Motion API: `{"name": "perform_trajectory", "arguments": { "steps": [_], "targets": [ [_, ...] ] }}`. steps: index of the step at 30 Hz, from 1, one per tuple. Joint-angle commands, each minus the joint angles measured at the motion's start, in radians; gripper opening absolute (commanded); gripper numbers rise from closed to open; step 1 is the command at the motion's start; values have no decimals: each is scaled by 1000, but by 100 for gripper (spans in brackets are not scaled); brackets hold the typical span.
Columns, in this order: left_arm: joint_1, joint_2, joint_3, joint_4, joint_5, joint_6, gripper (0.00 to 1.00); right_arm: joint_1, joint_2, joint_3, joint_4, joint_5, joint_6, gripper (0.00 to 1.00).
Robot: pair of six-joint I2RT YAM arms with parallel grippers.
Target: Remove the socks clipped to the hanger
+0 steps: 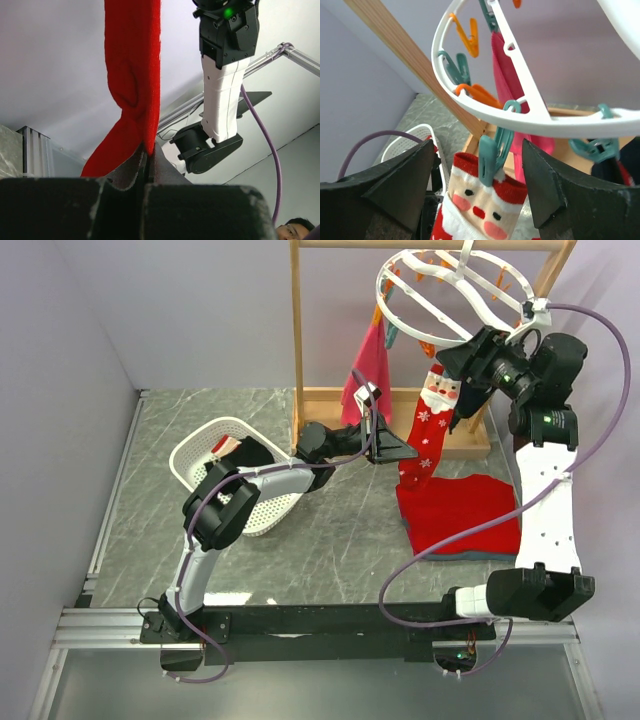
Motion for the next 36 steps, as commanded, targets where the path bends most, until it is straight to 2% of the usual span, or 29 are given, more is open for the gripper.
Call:
{"name": "perform_trajectory", "arguments": {
  "steps": [1,3,12,18,21,28,31,34,36],
  "targets": [
    [-11,-31,31,337,43,-28,1,-29,21,-14,109,-123,-9,77],
    [-16,-32,33,331,40,-28,1,-35,40,-6,116,-175,-15,76],
    [-32,-48,40,283,46,-7,1,-47,83,-12,184,-236,13,72],
    [-36,-44,36,245,45,13,1,-49,86,-28,215,-242,28,63],
    [-37,-37,40,237,40,6,1,-52,81,-42,222,-238,27,55],
    [-37,-41,39,203,45,22,1,-70,75,-71,264,-252,60,25],
    [-37,-43,31,180,49,35,1,-70,73,-72,267,-255,66,16],
    [-37,-37,22,177,49,30,1,-70,75,-72,271,-252,79,0],
    [-37,-28,17,182,51,21,1,-70,81,-68,259,-242,82,0]
  ]
}}
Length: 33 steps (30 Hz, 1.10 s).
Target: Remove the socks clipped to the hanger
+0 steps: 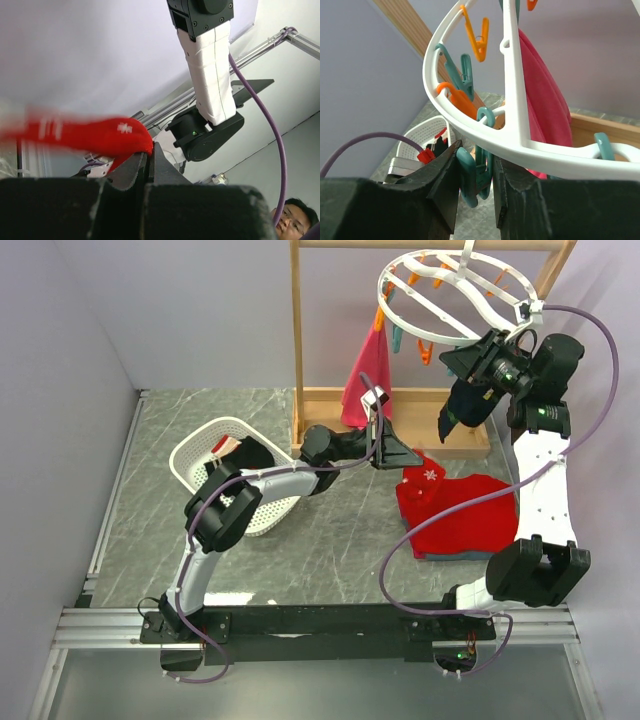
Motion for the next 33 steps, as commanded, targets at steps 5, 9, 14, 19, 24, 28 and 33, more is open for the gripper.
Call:
{"name": "perform_trajectory", "arguments": {
  "steps": [5,9,14,19,24,28,33],
  "targets": [
    [-2,-43,-30,180,49,9,1,-6,-5,1,13,15,16,0],
    [20,-103,-128,112,55,56,1,-8,-14,-13,6,24,21,0],
    [75,-211,-301,54,60,96,1,-6,-14,-11,-12,38,18,0],
    [163,-328,-432,-96,71,168,1,-8,-17,-16,-12,40,21,0],
    [318,-460,-509,-240,84,184,1,-6,-27,-27,3,29,35,0],
    [453,-586,-544,-520,48,331,1,-6,-25,-30,14,17,44,0],
    [653,-672,-526,-845,-46,455,1,-6,-30,-36,14,24,44,0]
  ]
}}
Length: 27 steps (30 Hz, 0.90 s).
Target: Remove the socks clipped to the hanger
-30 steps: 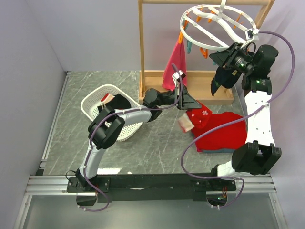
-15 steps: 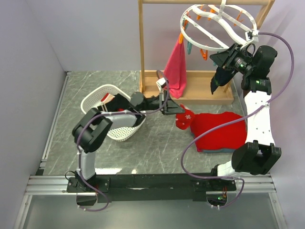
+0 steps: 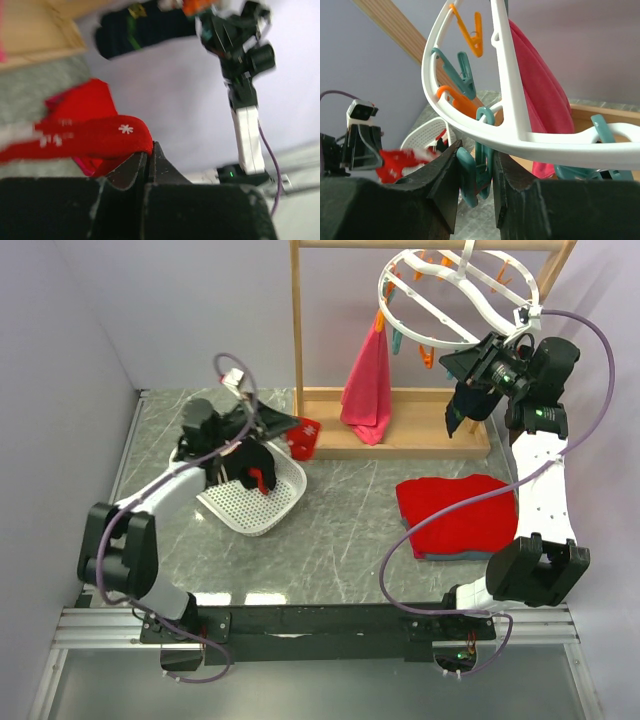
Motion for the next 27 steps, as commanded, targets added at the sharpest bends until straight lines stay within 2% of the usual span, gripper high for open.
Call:
{"name": "perform_trajectory", "arguments": {
  "steps": [1,5,8,12,15,20,25,27],
  "targets": [
    [149,-87,22,-334,-87,145,1,-6,-30,-6,21,-13,12,0],
    [276,-86,39,-357,-83,108,1,-6,-39,-12,32,-19,17,0],
    [370,-69,68,-424,-107,139,1,-7,-45,-14,34,-22,21,0],
    [450,20,106,-347,-64,110,1,-6,-54,-27,52,-37,37,0],
    [464,110,134,-230,-17,16,1,-6,-60,-32,57,-36,35,0],
    [462,205,217,-320,-53,70,1,-6,-62,-38,52,-33,32,0],
    [461,267,136,-129,-57,-37,1,-6,-65,-41,64,-36,40,0],
    [439,273,99,-107,-52,-56,1,-6,-63,-43,66,-36,43,0]
  ]
}}
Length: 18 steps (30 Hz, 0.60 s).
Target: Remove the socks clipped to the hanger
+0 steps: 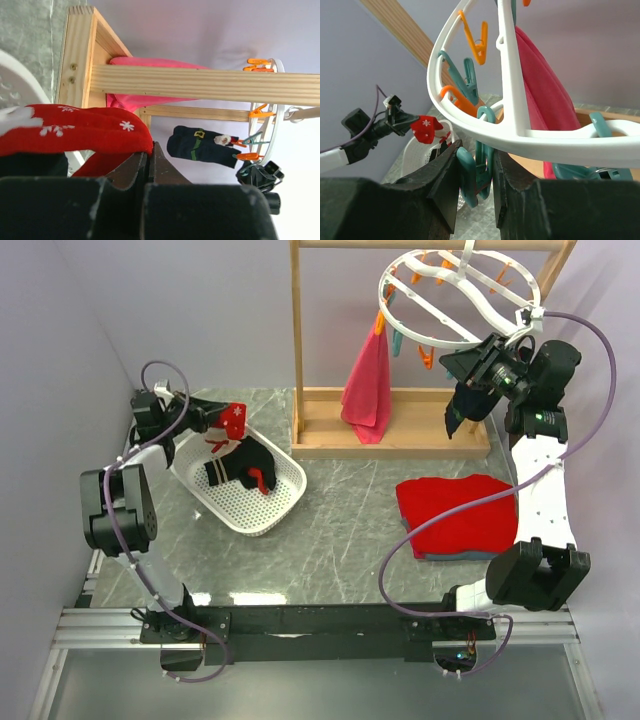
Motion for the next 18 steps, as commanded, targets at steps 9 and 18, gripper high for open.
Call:
{"name": "perform_trajectory", "arguments": {
  "steps": [9,18],
  "targets": [
    [-126,-28,-329,486,6,-255,28,-6,-40,-19,34,-36,23,0],
    [-146,-263,-484,395,-36,-186,51,1,-37,-17,28,-33,22,0]
  ]
}}
